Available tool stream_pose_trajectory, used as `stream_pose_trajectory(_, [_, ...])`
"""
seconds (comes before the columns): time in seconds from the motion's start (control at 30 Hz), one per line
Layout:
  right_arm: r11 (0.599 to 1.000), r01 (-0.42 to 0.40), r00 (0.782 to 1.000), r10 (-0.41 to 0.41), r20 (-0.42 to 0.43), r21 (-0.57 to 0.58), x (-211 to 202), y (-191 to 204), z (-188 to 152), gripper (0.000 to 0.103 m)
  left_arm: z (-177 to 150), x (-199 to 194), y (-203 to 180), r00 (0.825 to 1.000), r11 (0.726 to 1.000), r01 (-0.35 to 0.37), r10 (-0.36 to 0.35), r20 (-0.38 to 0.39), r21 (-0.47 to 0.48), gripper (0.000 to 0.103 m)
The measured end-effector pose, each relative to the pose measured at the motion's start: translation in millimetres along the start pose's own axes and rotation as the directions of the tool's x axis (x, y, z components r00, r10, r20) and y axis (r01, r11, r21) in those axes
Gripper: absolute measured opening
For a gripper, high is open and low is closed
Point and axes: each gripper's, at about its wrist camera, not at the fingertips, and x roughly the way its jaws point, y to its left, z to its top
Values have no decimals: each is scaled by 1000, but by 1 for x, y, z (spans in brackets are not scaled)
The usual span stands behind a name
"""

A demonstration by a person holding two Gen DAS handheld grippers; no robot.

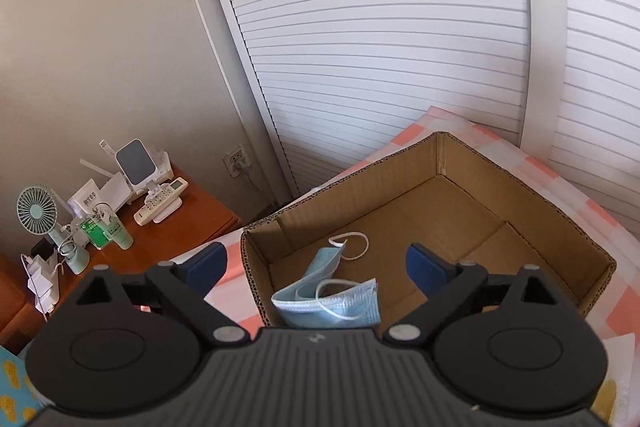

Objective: Organize soft objects
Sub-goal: 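Carry the mask into the box and open the left gripper, then lower the blue plush toy into the box and open the right gripper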

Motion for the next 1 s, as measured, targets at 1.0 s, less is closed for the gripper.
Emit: stream_pose_trajectory(1.0, [1000,-24,1000,24,-15,-8,76,11,94,55,-110,-130,-47,998,959,48,-38,42,-280,102])
